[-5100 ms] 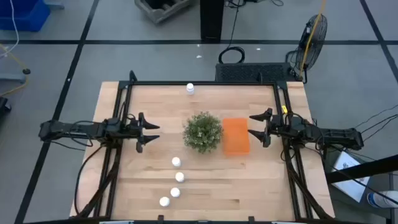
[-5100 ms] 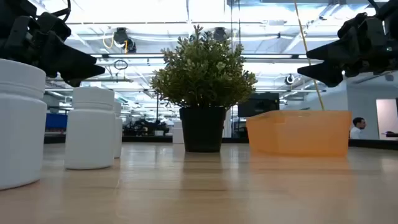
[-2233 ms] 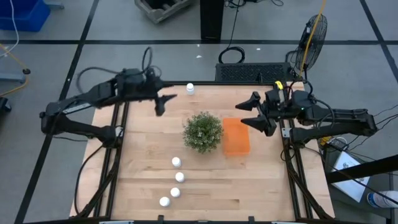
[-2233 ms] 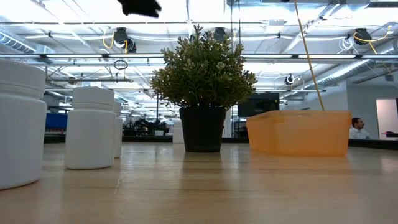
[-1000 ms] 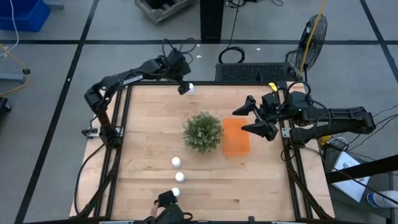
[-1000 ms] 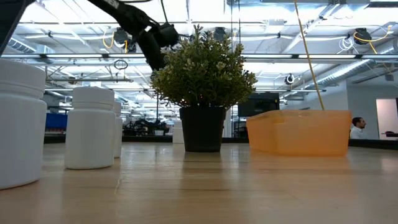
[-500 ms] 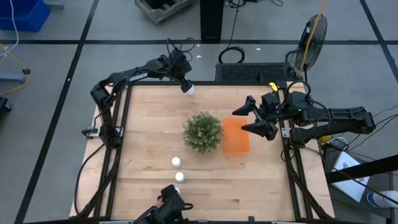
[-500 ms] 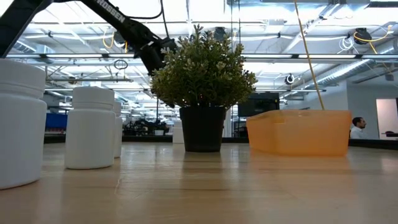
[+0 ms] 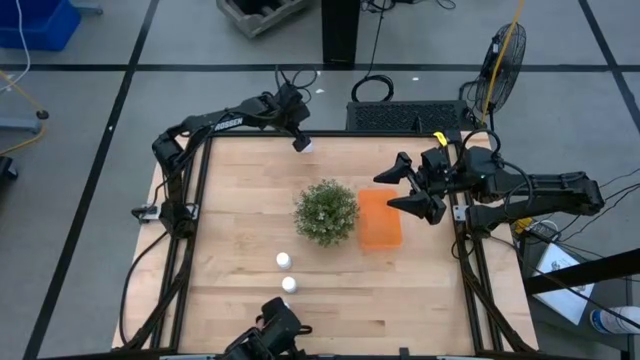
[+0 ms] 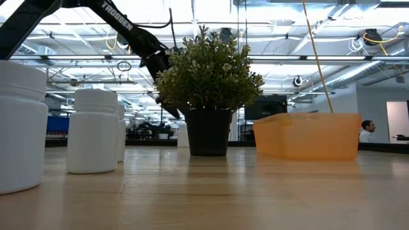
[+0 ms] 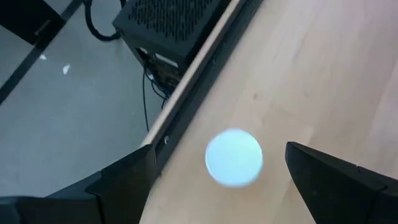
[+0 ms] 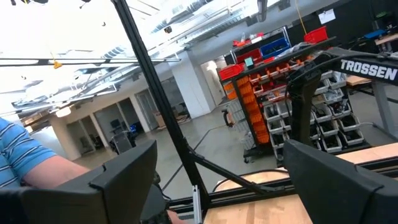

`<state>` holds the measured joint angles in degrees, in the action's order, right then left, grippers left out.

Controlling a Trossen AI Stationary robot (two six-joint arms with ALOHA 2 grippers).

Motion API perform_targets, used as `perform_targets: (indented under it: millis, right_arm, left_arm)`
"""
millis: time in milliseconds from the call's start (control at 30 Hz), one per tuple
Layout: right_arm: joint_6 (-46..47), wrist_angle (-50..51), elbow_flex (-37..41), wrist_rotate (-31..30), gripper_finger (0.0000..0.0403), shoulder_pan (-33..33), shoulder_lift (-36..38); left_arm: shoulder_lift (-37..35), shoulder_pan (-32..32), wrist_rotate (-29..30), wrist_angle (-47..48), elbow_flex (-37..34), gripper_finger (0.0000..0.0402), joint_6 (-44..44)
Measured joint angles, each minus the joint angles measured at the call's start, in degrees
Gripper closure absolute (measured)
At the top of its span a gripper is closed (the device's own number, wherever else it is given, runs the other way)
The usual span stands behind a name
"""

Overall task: Pick and place pill bottles into a basket
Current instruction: Put the white medicine bottle into the orange bin

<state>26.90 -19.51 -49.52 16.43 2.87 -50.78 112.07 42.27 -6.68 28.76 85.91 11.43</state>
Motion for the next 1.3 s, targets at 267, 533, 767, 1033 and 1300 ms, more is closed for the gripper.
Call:
perform_targets:
  millis: [267,533,767,1033,1300]
  right_arm:
    - [0.3,0.0,0.0,0.1,0.0064,0.0,0.0]
    - [0.7,0.0,0.0,0.1,0.0064,0.0,0.0]
    - [0.7,0.0,0.0,0.1,0.0064,0.0,0.0]
    - [-0.6,0.0,0.0,0.2,0.0064,0.0,0.0]
    - [-0.7,0.1,0.0,0.2,0.0064,0.0,0.0]
  left_arm:
    - [2.1,0.1,-0.2,-0.9,-0.1,0.0036,-0.2]
    - [3.0,0.3,2.1,-3.6,-0.1,0.0036,0.2]
    - [3.0,0.6,1.7,-4.0,0.0,0.0036,-0.5]
    - [3.0,-0.6,2.1,-1.9,0.0,0.0037,-0.2]
    - [3.0,-0.8,2.8,-1.4,0.0,0.0037,0.1]
